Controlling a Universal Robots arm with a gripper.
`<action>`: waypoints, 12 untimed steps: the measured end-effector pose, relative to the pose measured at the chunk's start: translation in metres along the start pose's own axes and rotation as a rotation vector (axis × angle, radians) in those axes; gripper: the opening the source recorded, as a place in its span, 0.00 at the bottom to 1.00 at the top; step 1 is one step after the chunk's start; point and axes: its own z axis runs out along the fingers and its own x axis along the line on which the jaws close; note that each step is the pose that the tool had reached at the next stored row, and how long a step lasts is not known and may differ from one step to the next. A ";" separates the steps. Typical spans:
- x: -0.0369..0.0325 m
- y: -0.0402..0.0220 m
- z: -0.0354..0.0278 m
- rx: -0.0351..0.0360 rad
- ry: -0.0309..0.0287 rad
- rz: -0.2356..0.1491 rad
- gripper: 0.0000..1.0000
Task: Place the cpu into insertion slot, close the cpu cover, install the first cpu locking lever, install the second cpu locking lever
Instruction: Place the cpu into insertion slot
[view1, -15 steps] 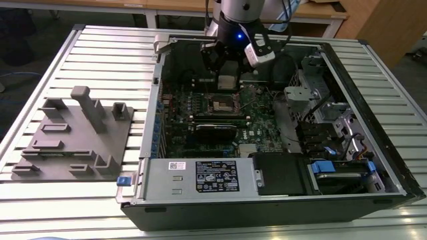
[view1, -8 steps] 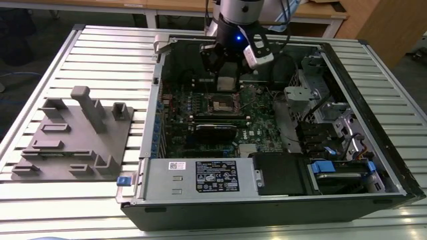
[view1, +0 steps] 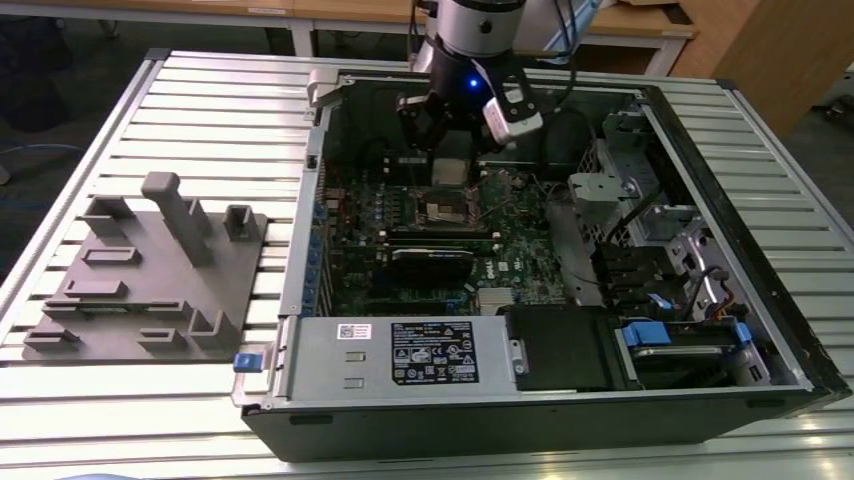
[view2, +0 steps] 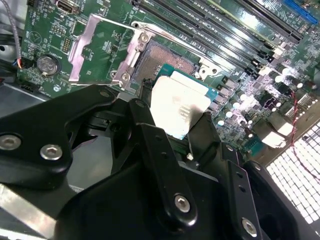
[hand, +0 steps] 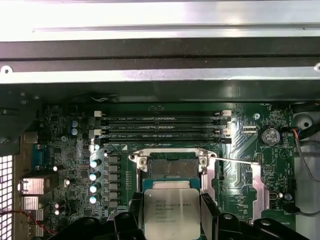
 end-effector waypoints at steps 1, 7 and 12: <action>0.0003 -0.0001 0.0010 0.0002 -0.0001 0.000 0.54; 0.0012 -0.0003 0.0059 0.0020 -0.0002 0.000 0.54; 0.0019 -0.0004 0.0093 0.0036 -0.0003 0.000 0.54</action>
